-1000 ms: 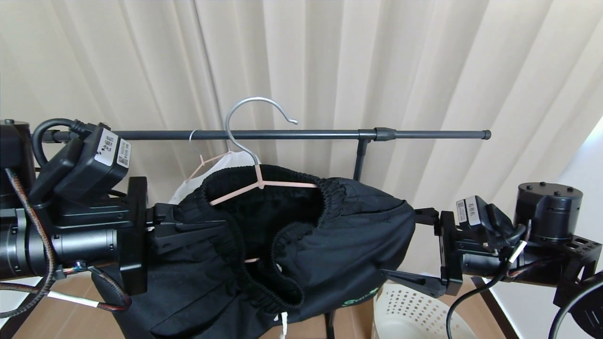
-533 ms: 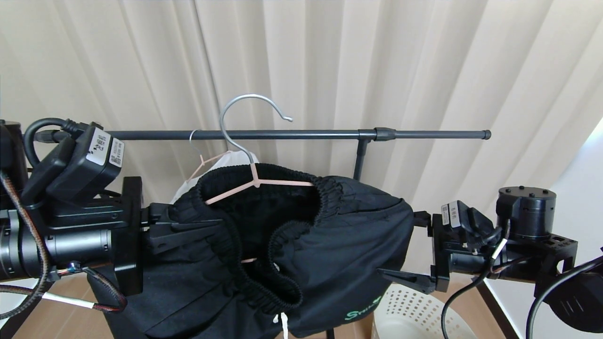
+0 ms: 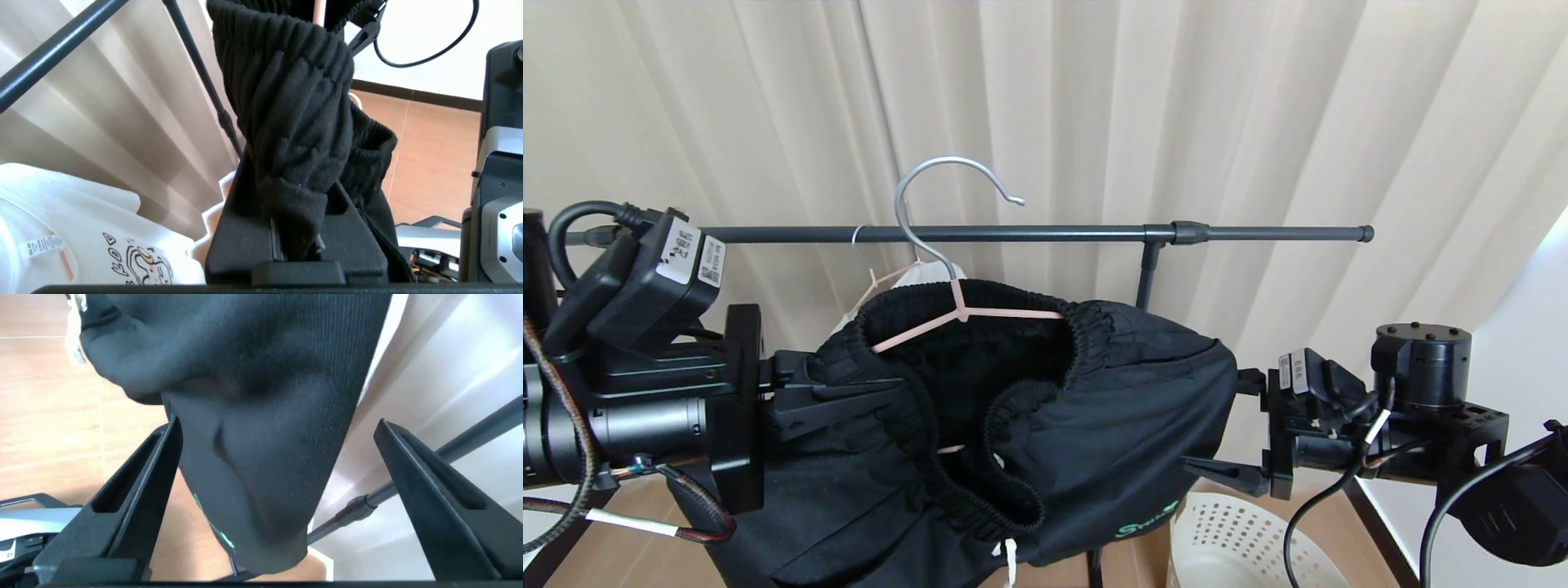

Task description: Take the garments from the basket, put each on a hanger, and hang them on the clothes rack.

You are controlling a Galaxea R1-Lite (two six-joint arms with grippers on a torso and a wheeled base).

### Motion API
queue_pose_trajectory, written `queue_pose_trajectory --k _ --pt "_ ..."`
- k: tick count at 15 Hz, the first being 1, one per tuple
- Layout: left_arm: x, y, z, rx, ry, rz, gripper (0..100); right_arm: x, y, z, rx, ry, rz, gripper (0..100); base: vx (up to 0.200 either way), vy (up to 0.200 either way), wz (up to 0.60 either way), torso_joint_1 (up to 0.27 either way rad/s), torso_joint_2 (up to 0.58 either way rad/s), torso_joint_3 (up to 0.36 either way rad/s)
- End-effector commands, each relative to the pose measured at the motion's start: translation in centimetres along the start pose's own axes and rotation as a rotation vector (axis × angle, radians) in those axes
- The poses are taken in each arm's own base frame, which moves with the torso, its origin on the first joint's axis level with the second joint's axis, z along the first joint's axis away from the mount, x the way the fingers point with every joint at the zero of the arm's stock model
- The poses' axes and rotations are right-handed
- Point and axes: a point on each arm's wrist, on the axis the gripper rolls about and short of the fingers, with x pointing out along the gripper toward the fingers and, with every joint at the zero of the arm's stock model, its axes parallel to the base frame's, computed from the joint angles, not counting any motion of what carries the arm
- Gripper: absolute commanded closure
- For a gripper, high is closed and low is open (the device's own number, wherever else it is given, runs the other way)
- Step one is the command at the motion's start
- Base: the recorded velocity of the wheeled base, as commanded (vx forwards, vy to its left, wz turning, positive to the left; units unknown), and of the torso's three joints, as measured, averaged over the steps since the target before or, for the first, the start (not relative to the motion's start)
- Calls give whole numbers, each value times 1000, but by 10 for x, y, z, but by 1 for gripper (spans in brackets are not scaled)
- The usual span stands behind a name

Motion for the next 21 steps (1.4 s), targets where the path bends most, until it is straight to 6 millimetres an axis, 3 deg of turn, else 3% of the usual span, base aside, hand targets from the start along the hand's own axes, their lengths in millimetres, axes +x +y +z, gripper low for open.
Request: queue_pose_trajectory --k 1,21 --pt "-1 0 1 4 -4 2 100 1 0 -1 1 1 1 100 0 0 0 0 0 0" --pt "-32 -23 13 -80 -69 51 100 9 -29 -33 69 71 -76 100 0 0 0 0 0 0"
